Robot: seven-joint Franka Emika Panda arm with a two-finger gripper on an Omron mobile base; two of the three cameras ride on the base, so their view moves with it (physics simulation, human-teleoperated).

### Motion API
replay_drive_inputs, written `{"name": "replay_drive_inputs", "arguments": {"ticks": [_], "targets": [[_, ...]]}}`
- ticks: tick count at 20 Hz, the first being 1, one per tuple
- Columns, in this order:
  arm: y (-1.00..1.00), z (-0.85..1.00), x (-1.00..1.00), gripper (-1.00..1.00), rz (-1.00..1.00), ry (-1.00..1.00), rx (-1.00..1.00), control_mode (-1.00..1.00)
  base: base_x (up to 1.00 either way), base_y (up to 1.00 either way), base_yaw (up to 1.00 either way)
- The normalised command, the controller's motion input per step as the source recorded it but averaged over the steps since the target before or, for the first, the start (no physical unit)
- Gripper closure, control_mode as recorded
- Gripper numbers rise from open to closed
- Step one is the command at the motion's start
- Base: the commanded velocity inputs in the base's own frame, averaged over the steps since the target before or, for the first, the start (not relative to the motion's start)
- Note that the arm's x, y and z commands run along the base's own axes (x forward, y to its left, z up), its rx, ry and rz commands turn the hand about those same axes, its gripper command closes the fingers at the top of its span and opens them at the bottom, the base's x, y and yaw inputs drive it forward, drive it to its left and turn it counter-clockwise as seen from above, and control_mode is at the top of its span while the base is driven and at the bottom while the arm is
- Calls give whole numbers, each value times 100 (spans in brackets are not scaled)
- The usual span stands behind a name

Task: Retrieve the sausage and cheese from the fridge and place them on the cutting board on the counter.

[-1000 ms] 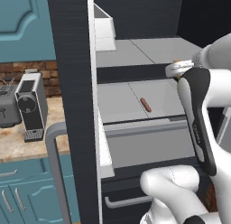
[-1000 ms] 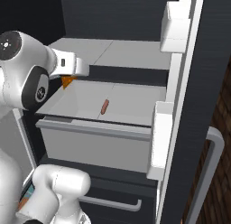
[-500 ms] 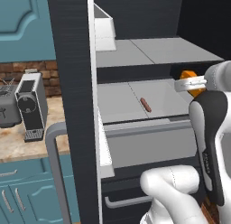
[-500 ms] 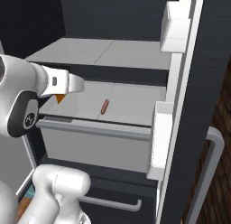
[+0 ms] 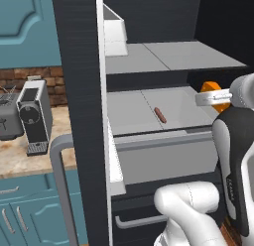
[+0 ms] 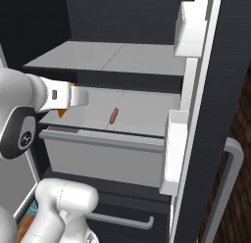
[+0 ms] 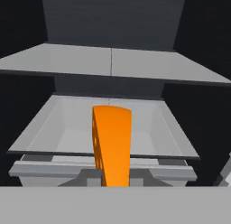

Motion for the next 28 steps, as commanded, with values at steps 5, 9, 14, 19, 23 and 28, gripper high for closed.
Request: {"name": "replay_drive_inputs", "arguments": {"ticks": [5,9,14,19,23,28], "targets": [[1,-3,0,100,0,0,-2,100,0,1,0],[0,0,0,100,0,0,0,100,-41,0,0],[0,0,0,100,0,0,0,100,-64,0,0],[0,0,0,100,0,0,0,100,-71,0,0],[0,0,0,100,0,0,0,100,-63,0,0],[0,0,0,100,0,0,0,100,-76,0,0]]}}
